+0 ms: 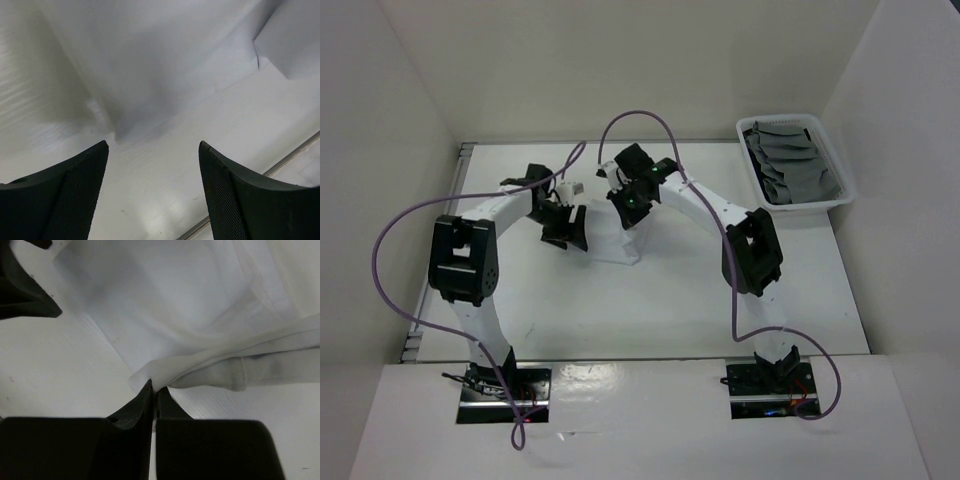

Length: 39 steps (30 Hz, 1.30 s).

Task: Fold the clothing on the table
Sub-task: Fold the skirt

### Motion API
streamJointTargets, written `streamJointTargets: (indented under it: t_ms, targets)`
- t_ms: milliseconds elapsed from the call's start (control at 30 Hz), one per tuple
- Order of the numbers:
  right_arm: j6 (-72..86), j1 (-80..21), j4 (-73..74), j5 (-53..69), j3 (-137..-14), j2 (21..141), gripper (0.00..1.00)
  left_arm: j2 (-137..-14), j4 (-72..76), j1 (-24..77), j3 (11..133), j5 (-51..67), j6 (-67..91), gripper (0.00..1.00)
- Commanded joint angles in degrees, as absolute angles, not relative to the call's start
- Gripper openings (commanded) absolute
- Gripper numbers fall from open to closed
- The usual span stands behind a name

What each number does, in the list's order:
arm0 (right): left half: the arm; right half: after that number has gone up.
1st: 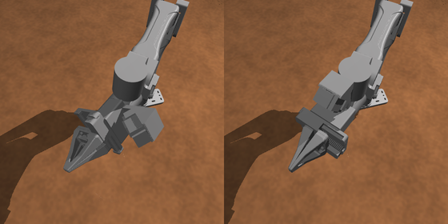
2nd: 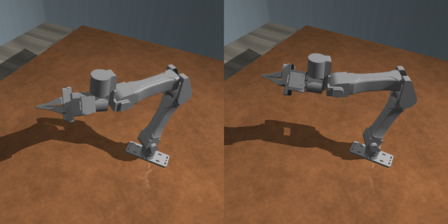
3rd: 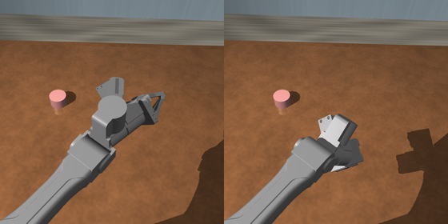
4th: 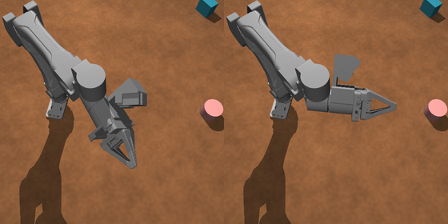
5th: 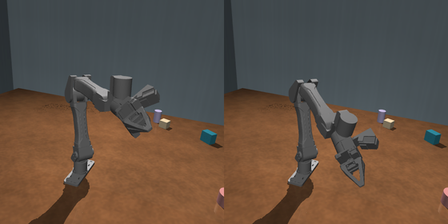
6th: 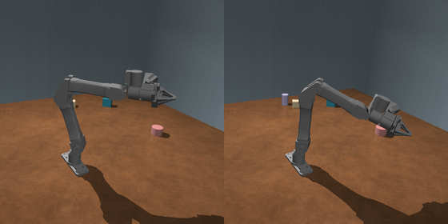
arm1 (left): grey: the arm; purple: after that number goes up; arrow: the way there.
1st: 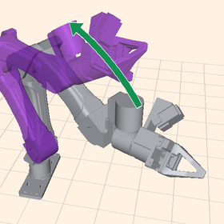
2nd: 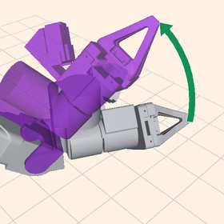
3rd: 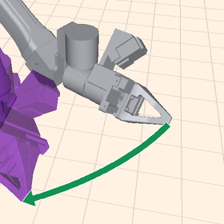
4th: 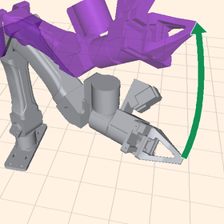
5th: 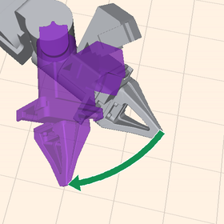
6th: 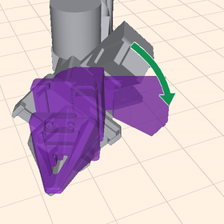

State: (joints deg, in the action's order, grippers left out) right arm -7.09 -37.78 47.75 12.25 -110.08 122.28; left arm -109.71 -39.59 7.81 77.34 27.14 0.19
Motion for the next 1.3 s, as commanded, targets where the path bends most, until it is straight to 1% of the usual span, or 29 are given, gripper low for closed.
streamJointTargets:
  t_ms: [0,167,300,433,533,633,733,800,833,900,967,1067,1100,1267]
  targets:
    - [-7.12,-38.67,49.3,11.51,-115.21,123.05,0.0,-103.37,-39.99,3.96,77.08,27.69,0.0,0.8]
    - [-7.12,-40.34,50.36,11.51,-119.43,125.06,0.0,-96.43,-41.13,-4.37,77.08,29.79,0.0,0.8]
    - [-7.73,-42.53,51.67,10.29,-122.94,127.26,0.0,-91.85,-42.44,-9.13,76.56,30.41,-2.1,0.81]
    - [-8.26,-45.26,52.91,7.92,-127.26,130.77,0.0,-87.46,-42.98,-11.51,75.24,29.19,-4.56,0.82]
    - [-8.79,-46.75,54.84,6.68,-131.82,134.19,0.0,-86.84,-43.51,-12.22,74.71,28.66,-5.27,0.82]
    - [-8.79,-47.29,58.0,7.38,-139.45,137.45,0.0,-87.45,-42.9,-12.74,73.31,27.95,-5.27,0.82]
    - [-8.79,-47.29,60.02,7.99,-141.5,139.65,0.0,-90.96,-40.97,-12.74,72.16,26.2,-3.26,0.82]
    - [-8.79,-47.29,60.03,8.0,-141.5,138.96,0.0,-93.59,-37.8,-12.74,71.29,26.19,-1.06,0.73]
    - [-8.79,-47.29,60.03,8.52,-139.5,138.43,0.0,-94.73,-36.75,-12.74,70.67,26.19,-0.27,0.67]
    - [-8.79,-47.29,58.81,8.53,-136.69,135.71,0.0,-98.94,-34.63,-12.04,71.27,26.19,0.96,0.6]
    - [-8.79,-47.29,55.65,8.53,-130.28,132.91,0.0,-102.28,-32.45,-11.43,72.33,27.42,2.63,0.58]
    - [-8.79,-47.29,51.69,7.13,-121.48,127.02,0.0,-104.23,-28.22,-10.9,73.73,26.73,3.78,0.52]
    - [-8.79,-47.29,50.98,6.51,-118.33,124.65,0.0,-104.76,-27.52,-10.9,74.35,26.72,4.65,0.52]
    - [-9.32,-47.29,48.78,5.27,-112.68,119.8,0.0,-108.36,-24.53,-8.27,75.76,26.72,6.68,0.5]
